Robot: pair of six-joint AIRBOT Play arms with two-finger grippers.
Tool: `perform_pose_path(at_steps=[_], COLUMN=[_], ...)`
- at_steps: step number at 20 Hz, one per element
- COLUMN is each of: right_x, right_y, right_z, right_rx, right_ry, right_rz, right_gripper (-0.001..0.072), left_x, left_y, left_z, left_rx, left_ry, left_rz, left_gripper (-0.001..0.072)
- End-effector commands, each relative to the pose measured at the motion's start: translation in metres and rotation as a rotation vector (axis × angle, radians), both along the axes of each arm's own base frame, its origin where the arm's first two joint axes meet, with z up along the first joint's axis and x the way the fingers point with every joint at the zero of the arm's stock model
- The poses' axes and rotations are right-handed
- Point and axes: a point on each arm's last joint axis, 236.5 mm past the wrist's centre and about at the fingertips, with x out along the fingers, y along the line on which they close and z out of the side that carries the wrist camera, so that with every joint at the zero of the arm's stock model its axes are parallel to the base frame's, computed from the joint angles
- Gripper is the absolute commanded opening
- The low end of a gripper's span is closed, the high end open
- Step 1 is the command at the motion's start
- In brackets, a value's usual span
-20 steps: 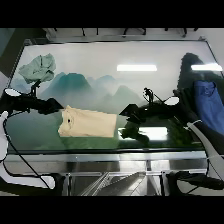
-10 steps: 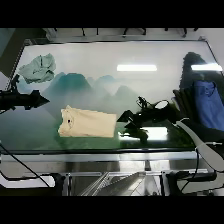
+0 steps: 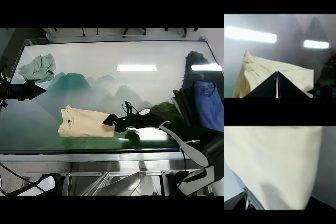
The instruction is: Fold the shirts.
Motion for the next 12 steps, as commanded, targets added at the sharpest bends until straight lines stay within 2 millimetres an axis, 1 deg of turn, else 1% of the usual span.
perform_pose_path(at_steps=[1, 3, 4, 5, 6, 8, 10, 12], right_x=[0.022, 0.026, 0.028, 0.030, 0.031, 0.028, 0.028, 0.031], right_y=[0.032, 0.049, 0.054, 0.054, 0.052, 0.041, 0.016, -0.015], right_z=[0.009, 0.011, 0.013, 0.013, 0.015, 0.025, 0.043, 0.070], right_rx=[0.098, 0.123, 0.135, 0.137, 0.139, 0.161, 0.131, 0.060], right_ry=[-0.045, -0.052, -0.046, -0.048, -0.063, -0.076, -0.118, -0.174], right_rz=[-0.057, -0.028, -0.022, -0.023, -0.011, 0.043, 0.109, 0.133], right_gripper=[0.0700, 0.0700, 0.0624, 0.0361, 0.0021, 0.0018, 0.0017, 0.0018], left_x=[-0.004, -0.004, -0.004, -0.004, -0.004, -0.007, -0.010, -0.014], left_y=[-0.020, -0.029, -0.033, -0.033, -0.033, -0.031, -0.027, -0.026], left_z=[0.013, 0.013, 0.013, 0.014, 0.013, 0.013, 0.011, 0.011], left_rx=[0.014, 0.013, 0.013, 0.012, 0.011, 0.011, 0.006, 0.002], left_ry=[-0.034, -0.034, -0.036, -0.037, -0.035, -0.027, -0.012, 0.000], left_rz=[-0.043, -0.065, -0.072, -0.073, -0.075, -0.075, -0.072, -0.077], left_gripper=[0.0018, 0.0018, 0.0018, 0.0018, 0.0018, 0.0018, 0.0018, 0.0018])
